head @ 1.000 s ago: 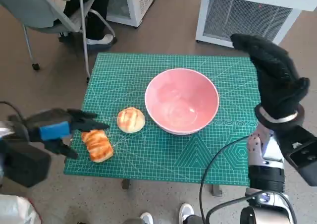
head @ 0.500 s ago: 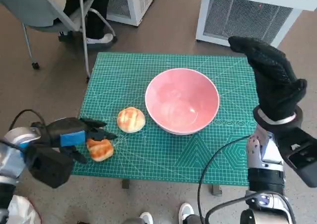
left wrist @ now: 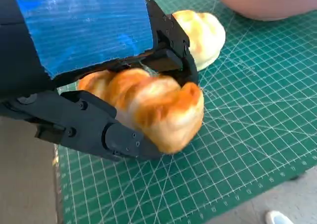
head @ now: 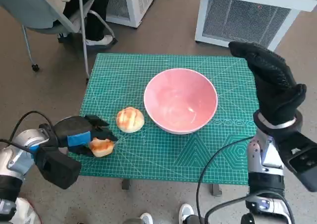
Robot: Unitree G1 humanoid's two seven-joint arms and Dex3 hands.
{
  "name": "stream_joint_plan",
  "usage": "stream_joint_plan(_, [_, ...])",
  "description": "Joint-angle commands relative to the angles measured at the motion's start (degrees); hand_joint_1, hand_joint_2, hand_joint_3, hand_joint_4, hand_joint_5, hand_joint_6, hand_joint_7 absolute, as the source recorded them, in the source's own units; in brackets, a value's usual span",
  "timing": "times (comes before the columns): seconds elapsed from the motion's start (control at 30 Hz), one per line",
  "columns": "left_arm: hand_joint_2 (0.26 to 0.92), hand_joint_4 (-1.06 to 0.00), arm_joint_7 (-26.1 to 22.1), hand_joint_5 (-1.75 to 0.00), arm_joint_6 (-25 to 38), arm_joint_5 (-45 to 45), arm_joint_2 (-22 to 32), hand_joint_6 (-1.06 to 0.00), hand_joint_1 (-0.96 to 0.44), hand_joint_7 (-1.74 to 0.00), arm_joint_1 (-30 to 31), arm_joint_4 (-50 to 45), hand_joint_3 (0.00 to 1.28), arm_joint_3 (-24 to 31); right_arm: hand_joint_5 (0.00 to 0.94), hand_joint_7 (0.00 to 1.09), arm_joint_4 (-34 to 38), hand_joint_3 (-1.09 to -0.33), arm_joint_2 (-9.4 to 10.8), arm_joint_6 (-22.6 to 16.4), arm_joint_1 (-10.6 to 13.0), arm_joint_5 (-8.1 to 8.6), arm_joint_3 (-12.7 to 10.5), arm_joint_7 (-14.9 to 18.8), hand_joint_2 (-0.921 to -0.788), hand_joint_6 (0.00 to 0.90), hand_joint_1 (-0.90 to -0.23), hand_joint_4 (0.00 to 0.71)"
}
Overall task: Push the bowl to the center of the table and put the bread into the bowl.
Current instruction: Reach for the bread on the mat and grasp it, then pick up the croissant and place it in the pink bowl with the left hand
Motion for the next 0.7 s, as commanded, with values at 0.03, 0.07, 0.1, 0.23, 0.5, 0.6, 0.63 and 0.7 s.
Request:
stream_joint_plan(0.03, [0.920, -0.53, -4.12, -1.39, 0.93, -2.48, 3.90, -0.65, 0.00, -1.03, -0.30, -2.76, 0.14, 1.03, 0.000, 0.52, -0.12, -0.822, -0.02, 0.65, 1.54, -0.50, 0.24, -0.54, -0.921, 0.058, -0.595, 0.267])
stream_joint_plan(0.07, [0.921, -0.53, -4.94, -1.41, 1.28, -4.44, 4.44, -0.66, 0.00, -1.02, -0.41, -4.21, 0.13, 2.05, 0.000, 0.53, -0.12, -0.822, -0.07, 0.52, 1.59, -0.64, 0.23, -0.60, -0.921, 0.056, -0.593, 0.267])
stream_joint_plan(0.1, [0.921, -0.53, -5.57, -1.41, 1.57, -5.84, 4.78, -0.67, 0.00, -1.02, -0.48, -5.25, 0.13, 2.78, 0.000, 0.53, -0.09, -0.823, -0.13, 0.43, 1.61, -0.72, 0.21, -0.64, -0.921, 0.055, -0.590, 0.267])
stream_joint_plan(0.23, [0.921, -0.54, -7.43, -1.41, 3.40, -12.71, 5.52, -0.68, 0.00, -1.01, -0.78, -10.18, 0.12, 6.60, 0.000, 0.54, -0.04, -0.826, -0.30, 0.23, 1.72, -0.97, 0.14, -0.92, -0.921, 0.049, -0.583, 0.267])
stream_joint_plan(0.5, [0.921, -0.58, -8.76, -1.26, 9.11, -26.25, 2.85, -0.67, 0.00, -1.14, -6.32, -19.47, 0.10, 13.14, 0.000, 0.56, 0.22, -0.825, -0.63, 0.83, 1.39, -0.12, -0.02, -0.62, -0.921, 0.036, -0.585, 0.265])
stream_joint_plan(0.6, [0.921, -0.58, -7.34, -1.22, 10.22, -26.99, 0.26, -0.67, 0.00, -1.18, -10.19, -21.18, 0.10, 13.70, 0.000, 0.57, 0.59, -0.813, -0.64, 1.10, 1.14, 0.48, -0.09, -0.26, -0.921, 0.031, -0.593, 0.265])
stream_joint_plan(0.63, [0.921, -0.58, -6.92, -1.21, 10.44, -26.82, -0.53, -0.67, 0.00, -1.19, -11.25, -21.39, 0.10, 13.73, 0.000, 0.57, 0.69, -0.811, -0.65, 1.16, 1.07, 0.63, -0.11, -0.16, -0.921, 0.030, -0.596, 0.264])
stream_joint_plan(0.7, [0.921, -0.58, -5.38, -1.18, 10.17, -25.35, -3.03, -0.66, 0.00, -1.21, -14.88, -21.18, 0.10, 13.26, 0.000, 0.58, 0.70, -0.799, -0.65, 1.38, 1.00, 1.09, -0.10, 0.16, -0.921, 0.026, -0.605, 0.264])
